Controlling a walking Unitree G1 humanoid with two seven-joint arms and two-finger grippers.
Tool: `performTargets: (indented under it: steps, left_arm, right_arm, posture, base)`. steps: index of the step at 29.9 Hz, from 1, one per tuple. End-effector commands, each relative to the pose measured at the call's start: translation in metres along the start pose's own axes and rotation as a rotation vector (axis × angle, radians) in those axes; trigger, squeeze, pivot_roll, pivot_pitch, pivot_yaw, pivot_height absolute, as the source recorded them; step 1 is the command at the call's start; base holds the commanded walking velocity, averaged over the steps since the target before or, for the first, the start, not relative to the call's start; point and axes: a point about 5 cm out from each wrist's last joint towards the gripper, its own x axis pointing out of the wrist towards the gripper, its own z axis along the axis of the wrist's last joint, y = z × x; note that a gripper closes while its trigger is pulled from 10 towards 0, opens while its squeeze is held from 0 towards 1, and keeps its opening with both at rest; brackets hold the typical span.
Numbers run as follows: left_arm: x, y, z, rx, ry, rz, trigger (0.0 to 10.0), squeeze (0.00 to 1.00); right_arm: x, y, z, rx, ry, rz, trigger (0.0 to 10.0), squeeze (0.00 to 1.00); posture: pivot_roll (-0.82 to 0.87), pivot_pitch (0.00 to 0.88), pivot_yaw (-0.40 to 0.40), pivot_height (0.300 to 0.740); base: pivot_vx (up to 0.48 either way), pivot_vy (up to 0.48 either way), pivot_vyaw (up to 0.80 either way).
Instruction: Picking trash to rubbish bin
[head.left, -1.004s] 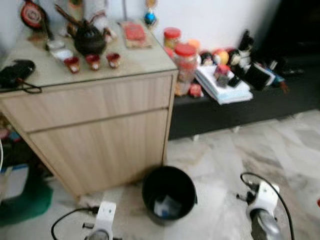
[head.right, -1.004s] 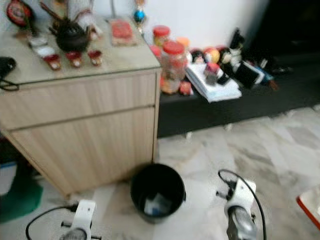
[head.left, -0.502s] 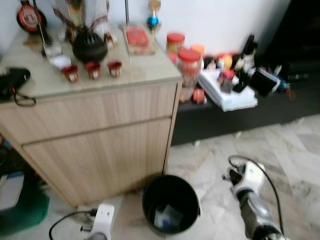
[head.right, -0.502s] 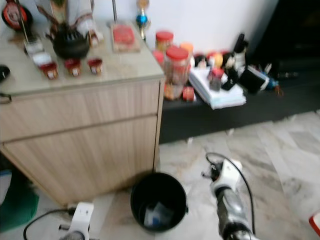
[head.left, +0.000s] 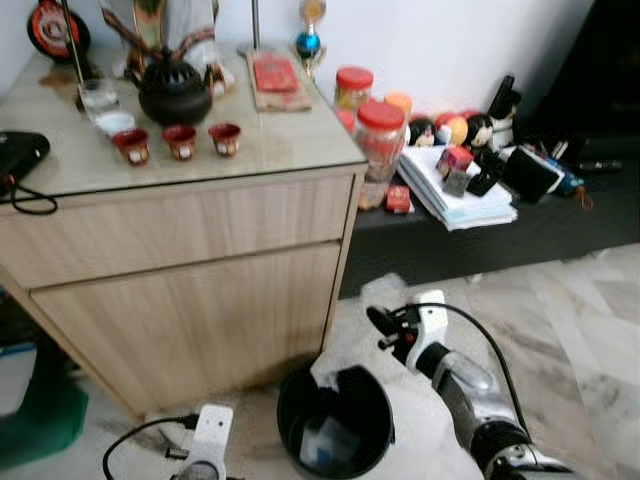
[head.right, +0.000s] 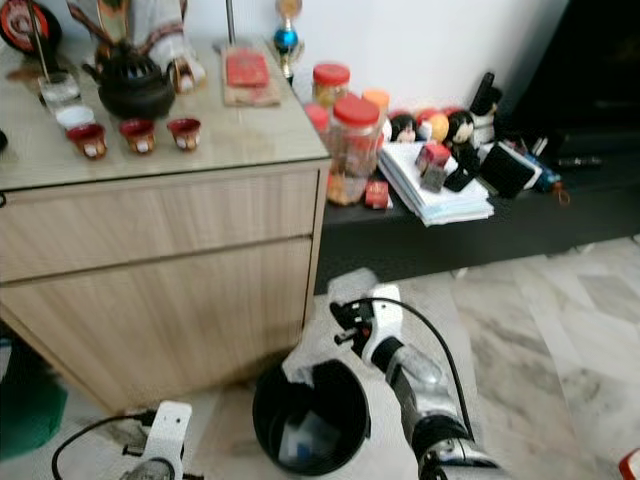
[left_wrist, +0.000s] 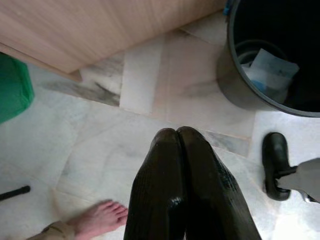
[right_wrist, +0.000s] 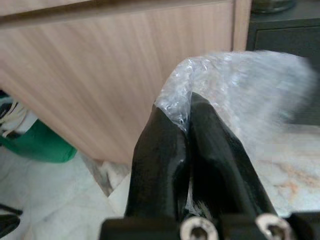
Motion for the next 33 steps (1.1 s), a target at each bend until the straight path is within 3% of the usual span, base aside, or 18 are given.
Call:
performTargets:
  steps: [1,6,11,33]
  left_arm:
    - [-0.001,-0.004,-0.003,0.000,0.012,-0.008,10.0,0.00]
    - [-0.001,-0.005,-0.004,-0.003,0.016,-0.009,10.0,0.00]
    - [-0.001,-0.006,-0.005,-0.008,0.020,-0.009,10.0,0.00]
    - [-0.003,-0.009,-0.010,-0.018,0.033,-0.013,10.0,0.00]
  right_arm:
    - [-0.001,-0.002,0.001,-0.022,0.018,0.005,10.0,0.00]
    - [-0.006,-0.007,-0.011,-0.051,0.104,-0.077,10.0,0.00]
    - [-0.012,-0.017,-0.016,-0.029,0.112,-0.206,10.0,0.00]
    - [-0.019,-0.025,-0.020,-0.032,0.126,-0.302,10.0,0.00]
  posture:
    - [-0.12,0.063,-0.100,0.740]
    - [-0.12,0.064,-0.105,0.740]
    - [-0.11,0.068,-0.111,0.740]
    - [-0.12,0.080,-0.127,0.740]
  base:
    - [0.000,0.000,0.00]
    - [0.000,0.000,0.00]
    - [0.000,0.000,0.00]
    - [0.000,0.000,0.00]
